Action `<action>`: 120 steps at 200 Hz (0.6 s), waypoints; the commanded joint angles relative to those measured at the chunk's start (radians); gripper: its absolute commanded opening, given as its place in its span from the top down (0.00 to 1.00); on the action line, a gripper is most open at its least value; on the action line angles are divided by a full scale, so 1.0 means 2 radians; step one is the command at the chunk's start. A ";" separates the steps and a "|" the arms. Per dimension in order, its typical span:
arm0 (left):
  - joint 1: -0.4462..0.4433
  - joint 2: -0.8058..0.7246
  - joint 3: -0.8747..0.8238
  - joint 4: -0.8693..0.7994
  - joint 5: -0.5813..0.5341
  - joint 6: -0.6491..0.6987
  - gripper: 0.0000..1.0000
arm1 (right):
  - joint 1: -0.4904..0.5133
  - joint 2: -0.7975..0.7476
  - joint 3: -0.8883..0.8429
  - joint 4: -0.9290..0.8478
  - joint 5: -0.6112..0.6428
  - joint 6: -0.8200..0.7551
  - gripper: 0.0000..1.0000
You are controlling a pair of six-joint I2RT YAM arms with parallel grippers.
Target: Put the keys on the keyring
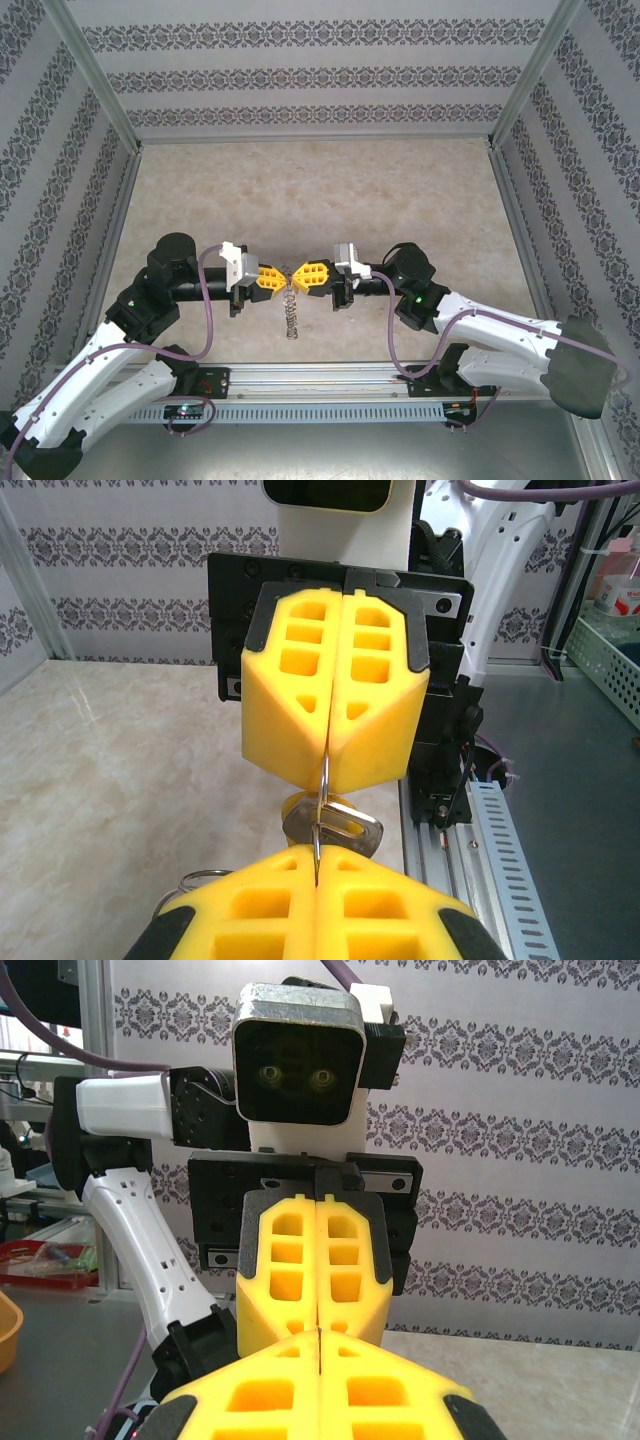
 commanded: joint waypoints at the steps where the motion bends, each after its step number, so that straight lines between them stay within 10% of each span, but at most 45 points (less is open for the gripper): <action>1: 0.005 -0.009 0.005 0.017 0.006 0.011 1.00 | 0.000 0.005 0.013 0.003 -0.023 -0.006 1.00; 120: 0.005 -0.011 0.005 0.018 0.006 0.011 1.00 | -0.005 0.015 0.011 0.000 -0.031 -0.005 1.00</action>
